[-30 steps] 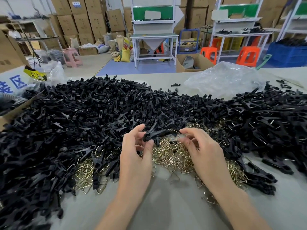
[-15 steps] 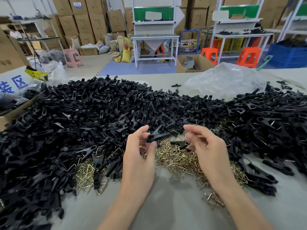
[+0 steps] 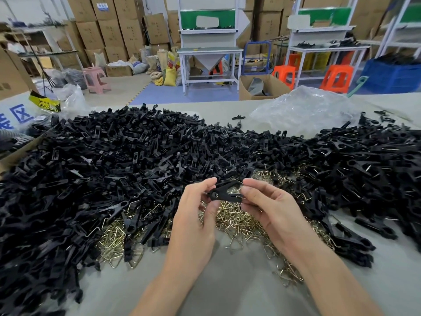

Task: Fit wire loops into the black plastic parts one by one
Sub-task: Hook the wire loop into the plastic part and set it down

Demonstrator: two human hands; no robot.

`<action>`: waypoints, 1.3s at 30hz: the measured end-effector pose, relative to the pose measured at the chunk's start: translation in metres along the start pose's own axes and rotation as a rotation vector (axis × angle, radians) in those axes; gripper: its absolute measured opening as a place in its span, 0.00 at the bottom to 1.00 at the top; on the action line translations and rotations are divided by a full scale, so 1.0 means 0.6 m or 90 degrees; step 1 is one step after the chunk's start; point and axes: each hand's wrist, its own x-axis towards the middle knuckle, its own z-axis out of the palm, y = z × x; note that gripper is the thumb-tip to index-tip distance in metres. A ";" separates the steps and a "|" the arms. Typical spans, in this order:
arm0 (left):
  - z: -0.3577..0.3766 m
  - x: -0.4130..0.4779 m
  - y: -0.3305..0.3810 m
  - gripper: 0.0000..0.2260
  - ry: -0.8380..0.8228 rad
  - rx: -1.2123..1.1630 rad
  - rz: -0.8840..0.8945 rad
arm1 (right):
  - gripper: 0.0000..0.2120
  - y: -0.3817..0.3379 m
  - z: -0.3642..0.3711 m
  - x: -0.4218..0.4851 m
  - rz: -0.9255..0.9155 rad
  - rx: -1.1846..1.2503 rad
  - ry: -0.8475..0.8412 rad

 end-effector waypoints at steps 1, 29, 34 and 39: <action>0.000 0.000 0.001 0.22 -0.005 0.000 0.001 | 0.07 0.001 0.001 -0.001 0.002 0.007 -0.006; 0.001 -0.012 0.013 0.24 -0.117 -0.193 -0.064 | 0.36 0.009 0.019 -0.035 0.128 0.113 -0.311; 0.000 -0.013 0.009 0.33 -0.109 -0.134 -0.042 | 0.24 0.014 0.025 -0.031 0.099 0.060 -0.292; -0.004 -0.016 0.001 0.37 -0.170 -0.086 -0.002 | 0.19 0.032 0.028 -0.018 0.073 0.005 -0.201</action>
